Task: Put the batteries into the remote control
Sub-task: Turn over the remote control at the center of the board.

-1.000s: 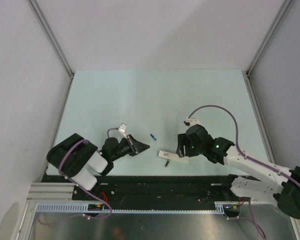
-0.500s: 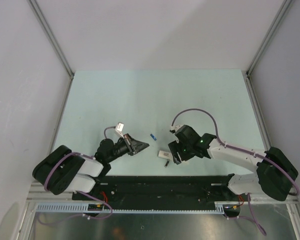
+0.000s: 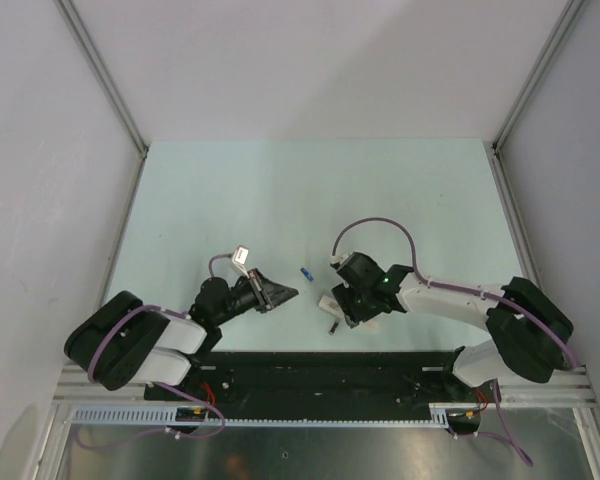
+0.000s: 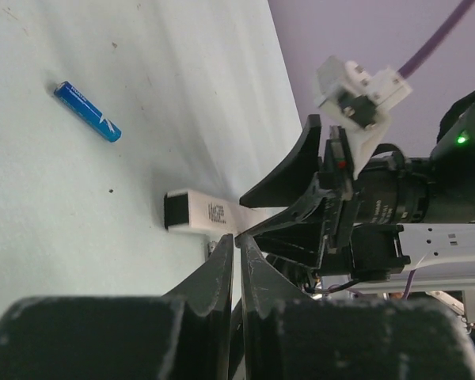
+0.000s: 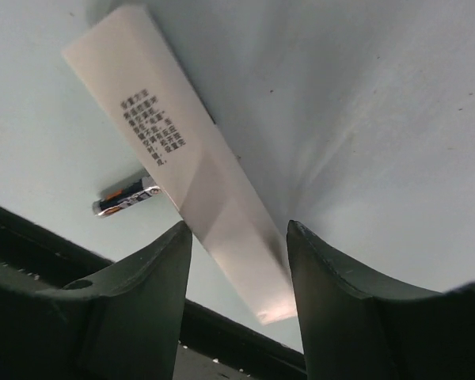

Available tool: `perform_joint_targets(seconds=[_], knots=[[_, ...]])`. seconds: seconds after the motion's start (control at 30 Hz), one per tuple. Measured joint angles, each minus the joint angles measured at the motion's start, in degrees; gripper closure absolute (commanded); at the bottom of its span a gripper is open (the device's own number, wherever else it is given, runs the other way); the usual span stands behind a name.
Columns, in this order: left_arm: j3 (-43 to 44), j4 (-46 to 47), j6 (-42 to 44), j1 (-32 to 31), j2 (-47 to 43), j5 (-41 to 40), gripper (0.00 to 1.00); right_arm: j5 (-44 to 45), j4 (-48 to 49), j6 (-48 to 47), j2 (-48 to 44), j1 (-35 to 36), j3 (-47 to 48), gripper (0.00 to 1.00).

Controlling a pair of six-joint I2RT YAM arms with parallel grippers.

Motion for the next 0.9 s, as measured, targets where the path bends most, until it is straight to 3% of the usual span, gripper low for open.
perform_joint_targets(seconds=[0.13,0.2,0.3,0.33,0.47,0.53,0.63,0.67,0.77,0.9], knots=[[0.0,-0.7,0.0,0.0,-0.7,0.0,0.9,1.3,-0.7,0.1,2.9,1.0,0.0,0.44],[0.0,-0.7,0.0,0.0,-1.3,0.0,0.9,1.9,-0.7,0.3,3.1,1.4,0.0,0.51],[0.0,-0.8,0.0,0.0,-1.5,0.0,0.9,2.4,-0.8,0.6,3.2,1.5,0.0,0.71],[0.0,-0.8,0.0,0.0,-1.5,0.0,0.9,2.6,-0.7,0.6,3.2,1.5,0.0,0.81],[0.0,-1.0,-0.3,0.0,-1.9,-0.2,0.59,3.7,-0.7,2.0,3.2,1.5,0.0,0.99],[0.0,-1.1,-1.0,0.1,-2.1,-0.6,0.49,4.4,-0.8,2.7,3.0,1.5,0.0,1.0],[0.0,-1.8,-2.2,0.2,-3.8,-1.0,0.22,4.8,-1.0,4.5,0.9,0.6,0.0,1.0],[-0.1,-2.3,-3.0,0.2,-5.2,-1.1,0.08,4.2,-1.0,5.2,-0.6,-0.1,-0.1,1.0],[-0.2,-2.3,-4.5,0.3,-10.5,-1.2,0.05,0.7,0.6,7.6,-6.8,-2.4,-0.2,1.0],[0.8,-2.1,-5.4,0.3,-14.6,0.0,0.14,-9.9,9.3,12.0,-15.2,-6.0,-1.7,1.0]])
